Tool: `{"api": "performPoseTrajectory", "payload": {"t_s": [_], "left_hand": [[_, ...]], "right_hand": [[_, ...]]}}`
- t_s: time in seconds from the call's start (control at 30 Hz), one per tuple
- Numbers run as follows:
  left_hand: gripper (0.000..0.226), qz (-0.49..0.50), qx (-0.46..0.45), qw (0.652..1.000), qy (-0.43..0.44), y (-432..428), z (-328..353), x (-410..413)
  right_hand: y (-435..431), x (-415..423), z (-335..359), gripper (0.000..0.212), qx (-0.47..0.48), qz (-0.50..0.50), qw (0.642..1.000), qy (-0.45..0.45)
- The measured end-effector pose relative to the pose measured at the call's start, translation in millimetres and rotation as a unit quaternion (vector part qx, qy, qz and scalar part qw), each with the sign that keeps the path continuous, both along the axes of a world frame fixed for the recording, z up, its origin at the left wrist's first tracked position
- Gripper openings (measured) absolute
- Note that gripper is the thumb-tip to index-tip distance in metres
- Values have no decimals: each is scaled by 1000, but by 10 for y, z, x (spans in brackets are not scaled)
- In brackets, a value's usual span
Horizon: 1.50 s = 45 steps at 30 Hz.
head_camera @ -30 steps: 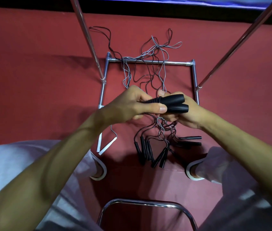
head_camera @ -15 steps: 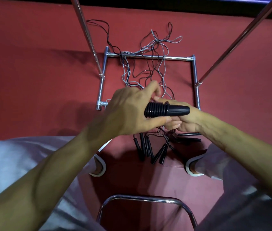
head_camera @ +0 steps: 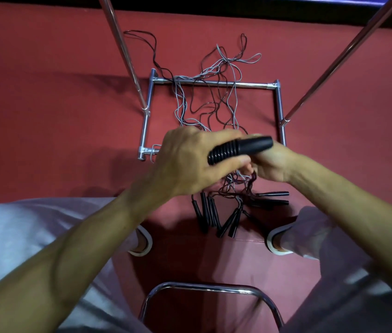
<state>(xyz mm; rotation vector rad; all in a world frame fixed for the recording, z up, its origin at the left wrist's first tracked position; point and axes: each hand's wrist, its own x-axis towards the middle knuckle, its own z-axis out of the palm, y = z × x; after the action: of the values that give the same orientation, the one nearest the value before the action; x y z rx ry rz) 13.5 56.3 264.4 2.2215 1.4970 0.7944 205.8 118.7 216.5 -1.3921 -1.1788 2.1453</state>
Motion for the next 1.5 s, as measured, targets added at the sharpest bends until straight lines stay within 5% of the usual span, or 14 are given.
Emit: {"api": "performPoseTrajectory", "payload": {"t_s": [0.1, 0.2, 0.27, 0.37, 0.47, 0.57, 0.63, 0.7, 0.8, 0.97, 1.13, 1.23, 1.37, 1.5], "left_hand": [[25, 70, -120, 978, -157, 135, -2, -76], [40, 141, -220, 914, -310, 282, 19, -114], [44, 161, -277, 879, -353, 332, 14, -103], [44, 161, -312, 877, -328, 353, -37, -84], [39, 171, -335, 866, -329, 371, -77, -70], [39, 176, -345, 860, -333, 379, -54, -72], [41, 176, -353, 855, -336, 389, -35, -101], [44, 171, -360, 850, -343, 400, -9, -134], [51, 162, -326, 873, -325, 426, -3, -184], [64, 169, -299, 899, -273, 434, -114, -198], [47, 196, -385, 850, -302, 457, -63, -251], [50, 188, -421, 833, -307, 467, -65, -276], [48, 176, -407, 842, -309, 463, -121, -243], [63, 145, -318, 898, -267, 448, -198, -201]], "right_hand": [[69, -27, 199, 33, 97, -39, 993, -48], [125, 4, 302, 21, 223, -62, 972, -40], [113, 63, 274, 13, 364, -41, 923, -118], [60, 121, 203, 16, 547, 46, 794, -261], [10, 133, 164, 9, 574, 67, 755, -310], [40, 122, 217, 12, 474, 47, 843, -250], [78, 109, 340, 10, 268, 18, 958, -103], [123, 112, 428, 9, 72, -19, 997, 0], [166, 104, 405, 19, 6, -28, 999, 23], [120, 76, 262, 7, 273, 27, 960, -62], [-9, 23, 207, 12, 603, 30, 760, -243], [-10, 60, 170, 13, 659, 24, 709, -252], [29, 88, 177, 10, 612, 40, 745, -264], [35, 38, 322, 25, 365, 33, 909, -197]]}}
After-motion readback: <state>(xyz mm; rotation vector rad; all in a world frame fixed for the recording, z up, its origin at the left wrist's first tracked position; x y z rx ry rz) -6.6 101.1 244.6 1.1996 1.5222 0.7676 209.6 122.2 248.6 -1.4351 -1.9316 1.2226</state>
